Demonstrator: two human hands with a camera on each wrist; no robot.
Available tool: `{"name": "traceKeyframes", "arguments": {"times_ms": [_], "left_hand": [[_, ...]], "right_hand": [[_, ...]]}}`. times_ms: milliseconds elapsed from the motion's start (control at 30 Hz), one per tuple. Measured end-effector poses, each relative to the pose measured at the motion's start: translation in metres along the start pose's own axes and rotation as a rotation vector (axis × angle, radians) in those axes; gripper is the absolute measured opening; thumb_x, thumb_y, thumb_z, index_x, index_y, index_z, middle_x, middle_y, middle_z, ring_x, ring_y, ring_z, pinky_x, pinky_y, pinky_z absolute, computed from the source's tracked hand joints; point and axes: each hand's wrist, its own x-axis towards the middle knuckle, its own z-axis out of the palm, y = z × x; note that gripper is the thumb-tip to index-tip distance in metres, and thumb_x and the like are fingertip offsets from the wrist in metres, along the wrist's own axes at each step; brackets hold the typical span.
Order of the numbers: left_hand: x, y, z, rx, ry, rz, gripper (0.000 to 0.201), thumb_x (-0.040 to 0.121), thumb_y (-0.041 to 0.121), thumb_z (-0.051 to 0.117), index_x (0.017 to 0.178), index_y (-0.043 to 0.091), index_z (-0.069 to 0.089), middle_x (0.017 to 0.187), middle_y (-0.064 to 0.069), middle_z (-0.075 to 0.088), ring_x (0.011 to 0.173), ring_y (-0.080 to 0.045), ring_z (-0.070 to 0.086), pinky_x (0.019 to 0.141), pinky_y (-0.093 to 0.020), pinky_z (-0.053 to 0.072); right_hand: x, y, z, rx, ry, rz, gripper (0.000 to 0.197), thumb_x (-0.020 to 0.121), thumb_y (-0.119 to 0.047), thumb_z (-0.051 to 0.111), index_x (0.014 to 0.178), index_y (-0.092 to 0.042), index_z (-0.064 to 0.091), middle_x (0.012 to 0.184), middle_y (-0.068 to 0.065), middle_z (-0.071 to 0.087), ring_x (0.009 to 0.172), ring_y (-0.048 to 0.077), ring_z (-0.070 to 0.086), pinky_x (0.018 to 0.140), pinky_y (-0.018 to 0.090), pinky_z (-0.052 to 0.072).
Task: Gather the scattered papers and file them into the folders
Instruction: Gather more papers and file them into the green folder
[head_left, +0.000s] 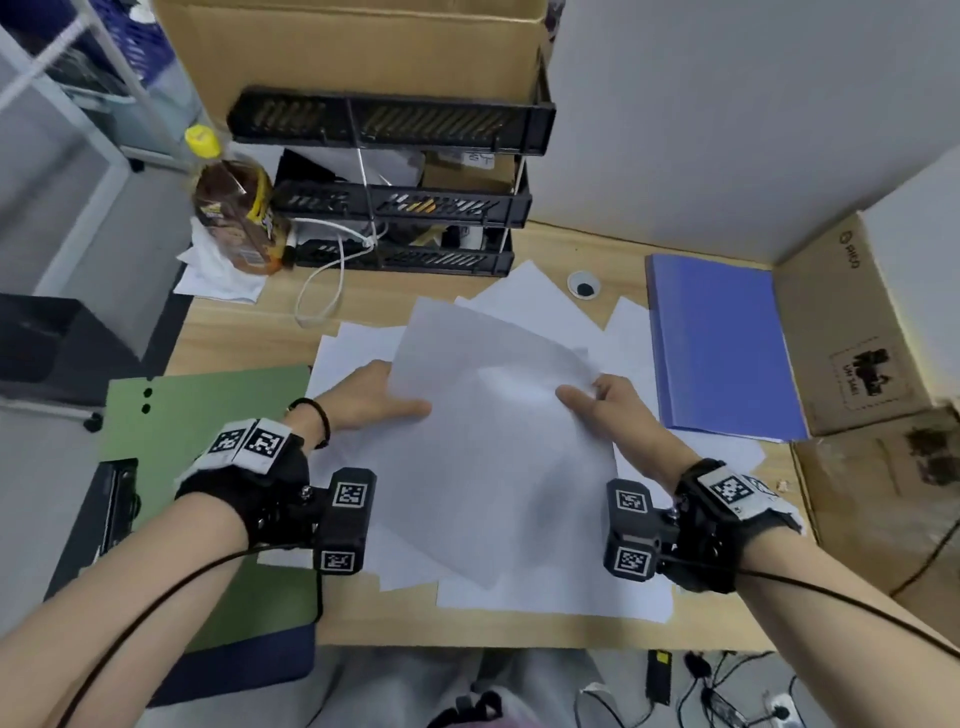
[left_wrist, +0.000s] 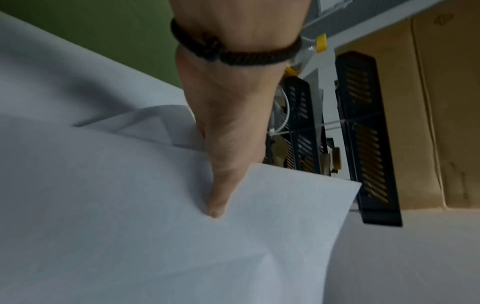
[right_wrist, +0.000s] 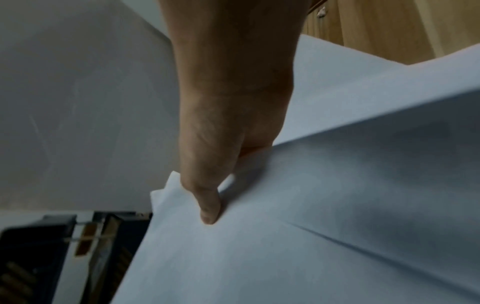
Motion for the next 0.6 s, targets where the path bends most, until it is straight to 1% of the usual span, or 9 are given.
{"name": "traceKeyframes", "arguments": {"times_ms": [33, 100, 167, 200, 267, 367, 400, 533, 600], "left_hand": [[0.000, 0.008, 0.002, -0.006, -0.028, 0.011, 0.031, 0.082, 0.036, 0.073, 0.109, 0.023, 0.067, 0.102, 0.007, 0.071, 0.093, -0.014, 0.069, 0.080, -0.030, 0.056], [0.000, 0.016, 0.004, -0.076, -0.026, 0.028, 0.024, 0.085, 0.036, 0.071, 0.105, 0.022, 0.068, 0.095, 0.007, 0.073, 0.081, -0.010, 0.071, 0.070, -0.023, 0.057], [-0.001, 0.019, 0.002, -0.198, 0.013, 0.030, 0.016, 0.086, 0.033, 0.070, 0.098, 0.023, 0.068, 0.083, 0.012, 0.074, 0.070, -0.005, 0.071, 0.058, -0.016, 0.053], [-0.002, 0.018, 0.001, -0.269, 0.045, 0.027, 0.015, 0.085, 0.033, 0.070, 0.096, 0.023, 0.067, 0.079, 0.013, 0.075, 0.068, -0.004, 0.071, 0.058, -0.016, 0.053], [-0.003, 0.012, -0.002, -0.404, 0.126, 0.014, 0.020, 0.080, 0.037, 0.073, 0.094, 0.024, 0.067, 0.076, 0.016, 0.074, 0.069, -0.004, 0.071, 0.066, -0.024, 0.056], [-0.006, -0.007, -0.004, -0.645, 0.216, -0.030, 0.061, 0.050, 0.055, 0.086, 0.099, 0.023, 0.068, 0.089, 0.010, 0.076, 0.083, -0.012, 0.073, 0.081, -0.037, 0.056], [-0.009, -0.013, -0.003, -0.709, 0.212, -0.053, 0.068, 0.045, 0.054, 0.088, 0.101, 0.022, 0.068, 0.094, 0.006, 0.076, 0.087, -0.015, 0.073, 0.085, -0.040, 0.055], [-0.015, -0.032, 0.009, -0.729, -0.003, -0.186, 0.087, 0.045, 0.039, 0.095, 0.121, 0.014, 0.061, 0.115, -0.006, 0.071, 0.106, -0.027, 0.067, 0.097, -0.051, 0.048], [-0.023, -0.035, 0.017, -0.703, -0.048, -0.221, 0.069, 0.066, 0.021, 0.087, 0.127, 0.012, 0.057, 0.122, -0.009, 0.067, 0.114, -0.032, 0.062, 0.098, -0.050, 0.048]], "right_hand": [[-0.002, -0.001, -0.004, 0.019, 0.047, -0.003, 0.023, 0.092, -0.030, 0.067, 0.104, -0.010, 0.066, 0.099, 0.007, 0.075, 0.086, 0.022, 0.074, 0.070, 0.031, 0.059], [-0.004, 0.002, -0.013, 0.073, 0.089, 0.012, 0.029, 0.089, -0.036, 0.069, 0.111, -0.018, 0.063, 0.108, 0.005, 0.073, 0.096, 0.023, 0.072, 0.080, 0.036, 0.059], [-0.010, 0.008, -0.020, 0.111, 0.088, 0.074, 0.033, 0.090, -0.037, 0.068, 0.116, -0.020, 0.058, 0.111, 0.006, 0.072, 0.100, 0.024, 0.071, 0.087, 0.038, 0.057], [-0.013, 0.012, -0.022, 0.119, 0.074, 0.109, 0.033, 0.090, -0.035, 0.067, 0.117, -0.019, 0.059, 0.110, 0.006, 0.073, 0.099, 0.024, 0.071, 0.088, 0.038, 0.056], [-0.018, 0.024, -0.024, 0.128, 0.074, 0.173, 0.028, 0.091, -0.032, 0.067, 0.115, -0.019, 0.061, 0.109, 0.006, 0.074, 0.097, 0.024, 0.072, 0.090, 0.040, 0.055], [-0.025, 0.041, -0.020, 0.220, 0.066, 0.248, 0.019, 0.093, -0.025, 0.066, 0.109, -0.015, 0.062, 0.108, 0.006, 0.074, 0.092, 0.024, 0.072, 0.087, 0.037, 0.056], [-0.024, 0.046, -0.017, 0.269, 0.054, 0.282, 0.021, 0.094, -0.025, 0.064, 0.110, -0.012, 0.061, 0.110, 0.007, 0.073, 0.093, 0.025, 0.073, 0.084, 0.035, 0.057], [-0.017, 0.044, 0.003, 0.365, 0.003, 0.342, 0.017, 0.099, -0.023, 0.055, 0.114, -0.014, 0.059, 0.107, 0.005, 0.074, 0.089, 0.026, 0.072, 0.077, 0.033, 0.060], [-0.010, 0.039, 0.014, 0.360, 0.007, 0.347, 0.016, 0.099, -0.022, 0.054, 0.112, -0.015, 0.060, 0.104, 0.005, 0.071, 0.084, 0.024, 0.070, 0.076, 0.032, 0.058]]}}
